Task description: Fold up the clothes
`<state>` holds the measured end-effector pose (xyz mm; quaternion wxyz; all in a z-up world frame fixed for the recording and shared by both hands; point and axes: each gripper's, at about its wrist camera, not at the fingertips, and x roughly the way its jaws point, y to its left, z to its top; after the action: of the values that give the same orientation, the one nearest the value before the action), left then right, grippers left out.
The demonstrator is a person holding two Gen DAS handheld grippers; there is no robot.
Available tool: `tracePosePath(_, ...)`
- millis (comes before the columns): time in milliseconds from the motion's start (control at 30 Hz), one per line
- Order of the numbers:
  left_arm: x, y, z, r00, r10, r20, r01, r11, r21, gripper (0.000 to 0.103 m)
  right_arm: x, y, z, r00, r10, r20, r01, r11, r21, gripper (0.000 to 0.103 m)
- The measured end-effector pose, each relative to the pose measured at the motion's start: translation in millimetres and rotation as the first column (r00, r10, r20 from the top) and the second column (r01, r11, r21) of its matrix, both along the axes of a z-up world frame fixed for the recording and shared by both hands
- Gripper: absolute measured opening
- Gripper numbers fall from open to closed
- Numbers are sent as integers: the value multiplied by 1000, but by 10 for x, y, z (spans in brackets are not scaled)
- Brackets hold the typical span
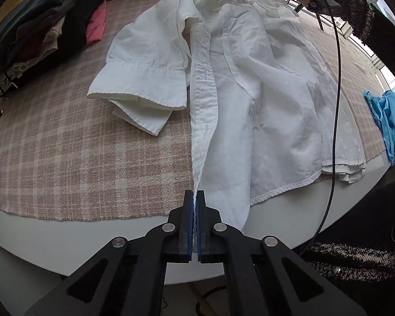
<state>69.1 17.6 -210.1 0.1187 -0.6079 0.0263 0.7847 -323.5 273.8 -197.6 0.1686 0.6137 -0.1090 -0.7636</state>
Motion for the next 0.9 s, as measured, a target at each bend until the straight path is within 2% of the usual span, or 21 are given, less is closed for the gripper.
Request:
tracePosePath(133,41,6,198,999,13,-31,-13,1000,17,1,-9,-27,302,991,90,-104,-84,995,62,2)
tracePosePath(300,66,58,642,993,25,-115,-18,998,59,1,-85,188,728,974,100,-203,-82,992,95,1)
tracePosePath(400,2,99,767,990,20,-138,-15,999,39,1,-129,395,702,995,64,-80,-64,998,7,3)
tracePosePath(433,-21,90,753,991,22,-133,-18,999,27,1,-107,435,637,998,51,-35,-51,999,1,11)
tracePosePath(467,-44,80,716,992,25,-124,-24,1000,14,1,-83,462,572,999,40,-3,-40,999,-3,23)
tracePosePath(533,-64,103,644,994,24,-108,-24,1000,0,1,-34,457,439,1000,23,4,-23,1000,-3,35)
tracePosePath(733,-33,212,484,998,6,-56,-6,1000,-3,1,-79,363,-75,990,-73,121,80,995,-60,36)
tracePosePath(833,-33,248,427,999,-7,-36,7,1000,-5,1,-35,313,-280,970,-101,220,137,978,-156,36)
tracePosePath(900,-33,270,400,1000,-17,-26,17,1000,-4,1,15,264,-288,966,-103,235,150,970,-192,36)
